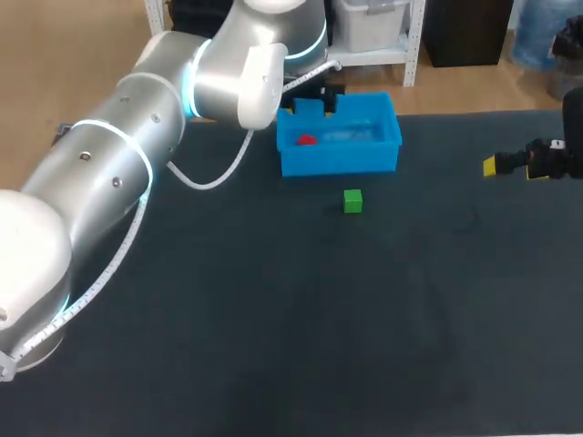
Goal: Use the left arm to pick the red cube and place it into the blue plastic box first, then use the right arm to grasp the green cube and put it into the same blue plastic box after the first action is fully finished.
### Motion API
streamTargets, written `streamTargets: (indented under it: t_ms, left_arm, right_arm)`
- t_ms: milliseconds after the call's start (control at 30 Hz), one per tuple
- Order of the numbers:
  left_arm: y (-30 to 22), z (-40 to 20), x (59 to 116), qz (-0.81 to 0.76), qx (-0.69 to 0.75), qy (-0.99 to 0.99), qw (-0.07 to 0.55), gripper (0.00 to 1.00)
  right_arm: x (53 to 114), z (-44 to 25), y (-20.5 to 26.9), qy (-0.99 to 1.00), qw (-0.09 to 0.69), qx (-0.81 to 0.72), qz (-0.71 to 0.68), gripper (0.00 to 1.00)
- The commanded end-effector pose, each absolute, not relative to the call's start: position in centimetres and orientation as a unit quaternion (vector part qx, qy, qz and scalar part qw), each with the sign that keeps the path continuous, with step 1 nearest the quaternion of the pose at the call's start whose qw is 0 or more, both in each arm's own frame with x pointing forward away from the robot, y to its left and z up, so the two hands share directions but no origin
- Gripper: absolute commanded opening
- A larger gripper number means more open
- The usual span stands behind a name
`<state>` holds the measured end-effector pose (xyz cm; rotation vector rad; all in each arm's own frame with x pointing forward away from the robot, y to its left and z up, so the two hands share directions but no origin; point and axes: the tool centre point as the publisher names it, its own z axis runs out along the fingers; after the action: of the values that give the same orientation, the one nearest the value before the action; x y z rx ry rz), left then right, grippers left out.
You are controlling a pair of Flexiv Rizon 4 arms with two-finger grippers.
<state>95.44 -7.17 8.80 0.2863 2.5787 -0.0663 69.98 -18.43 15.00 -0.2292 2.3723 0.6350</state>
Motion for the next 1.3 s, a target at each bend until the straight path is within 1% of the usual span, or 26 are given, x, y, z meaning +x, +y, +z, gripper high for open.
streamTargets:
  t_ms: [33,400,933,1300]
  left_arm:
    - [-7.6,8.8,96.7,-0.005,0.107,0.987,0.116,1.0]
    - [-7.0,9.5,96.3,-0.007,0.104,0.987,0.121,1.0]
    - [-6.3,12.1,95.0,-0.007,0.118,0.983,0.138,1.0]
    - [-5.3,14.4,94.1,-0.019,0.122,0.979,0.162,1.0]
  right_arm:
    - [70.0,15.0,-18.5,0.908,0.331,-0.088,0.243,1.0]
    - [70.0,15.0,-18.5,0.908,0.331,-0.088,0.243,1.0]
    - [70.0,15.0,-18.5,0.908,0.331,-0.088,0.243,1.0]
    - [70.0,15.0,-18.5,0.908,0.331,-0.088,0.243,1.0]
